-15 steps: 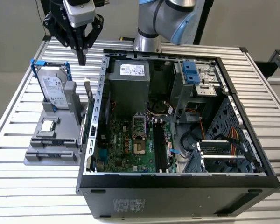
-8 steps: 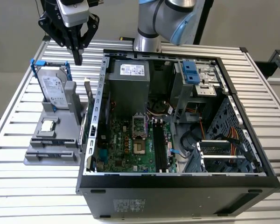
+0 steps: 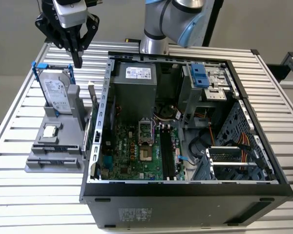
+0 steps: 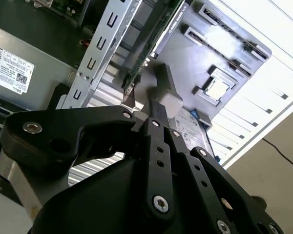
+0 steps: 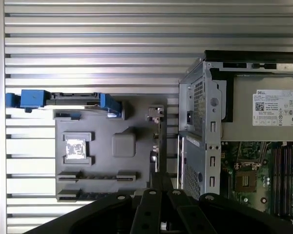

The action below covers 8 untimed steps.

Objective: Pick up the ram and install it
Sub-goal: 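Reach for the ram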

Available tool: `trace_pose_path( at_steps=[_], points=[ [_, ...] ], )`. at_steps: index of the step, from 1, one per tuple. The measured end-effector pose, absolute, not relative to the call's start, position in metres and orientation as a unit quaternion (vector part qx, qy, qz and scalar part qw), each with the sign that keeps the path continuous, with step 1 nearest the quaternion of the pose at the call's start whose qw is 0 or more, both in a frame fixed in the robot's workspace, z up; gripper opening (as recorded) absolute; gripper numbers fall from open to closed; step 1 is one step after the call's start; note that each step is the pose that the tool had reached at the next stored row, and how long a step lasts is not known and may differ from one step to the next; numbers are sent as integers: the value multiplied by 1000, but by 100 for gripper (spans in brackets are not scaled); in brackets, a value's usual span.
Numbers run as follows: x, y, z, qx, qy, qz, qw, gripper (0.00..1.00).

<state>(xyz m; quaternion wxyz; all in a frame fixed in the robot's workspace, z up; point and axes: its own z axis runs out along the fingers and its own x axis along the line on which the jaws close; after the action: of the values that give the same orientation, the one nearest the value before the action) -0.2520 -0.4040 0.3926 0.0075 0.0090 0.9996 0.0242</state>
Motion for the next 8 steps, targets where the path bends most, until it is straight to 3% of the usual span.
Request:
trace_pose_path(
  at_steps=[8],
  points=[
    [-262, -404, 393, 11, 1000, 24, 8, 0]
  ],
)
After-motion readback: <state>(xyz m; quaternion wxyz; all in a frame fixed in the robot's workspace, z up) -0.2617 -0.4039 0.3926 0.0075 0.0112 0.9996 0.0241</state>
